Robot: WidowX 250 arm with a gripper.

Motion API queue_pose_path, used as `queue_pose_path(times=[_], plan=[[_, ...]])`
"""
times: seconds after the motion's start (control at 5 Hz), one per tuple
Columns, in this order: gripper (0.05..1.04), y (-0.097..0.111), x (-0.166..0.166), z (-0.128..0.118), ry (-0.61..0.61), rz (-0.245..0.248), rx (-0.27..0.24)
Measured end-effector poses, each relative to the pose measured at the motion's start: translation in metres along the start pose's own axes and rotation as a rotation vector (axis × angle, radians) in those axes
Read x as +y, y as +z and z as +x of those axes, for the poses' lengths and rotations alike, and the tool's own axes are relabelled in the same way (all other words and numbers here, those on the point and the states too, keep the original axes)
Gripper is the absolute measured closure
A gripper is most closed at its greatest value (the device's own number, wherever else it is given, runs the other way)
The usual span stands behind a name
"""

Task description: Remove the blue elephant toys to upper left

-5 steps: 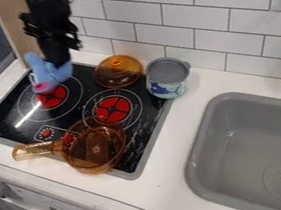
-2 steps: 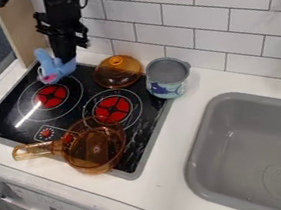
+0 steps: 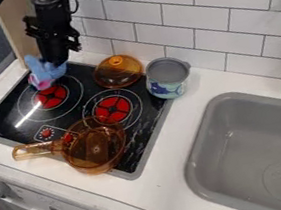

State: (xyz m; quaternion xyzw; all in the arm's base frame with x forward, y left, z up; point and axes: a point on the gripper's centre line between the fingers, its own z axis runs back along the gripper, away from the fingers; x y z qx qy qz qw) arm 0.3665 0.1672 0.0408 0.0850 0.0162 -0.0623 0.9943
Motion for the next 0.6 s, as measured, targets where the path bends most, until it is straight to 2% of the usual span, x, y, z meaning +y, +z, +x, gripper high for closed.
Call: queue_pose_path(times=[0.2,0.4,0.6], plan=[[0.429,0.002,0.001,-0.003,-0.009,0.008,0.007],[0.143,0.018,0.002,-0.004,-0.015,0.014,-0.023],[0.076,0.046,0.008,-0.011,0.021,0.016,-0.068]])
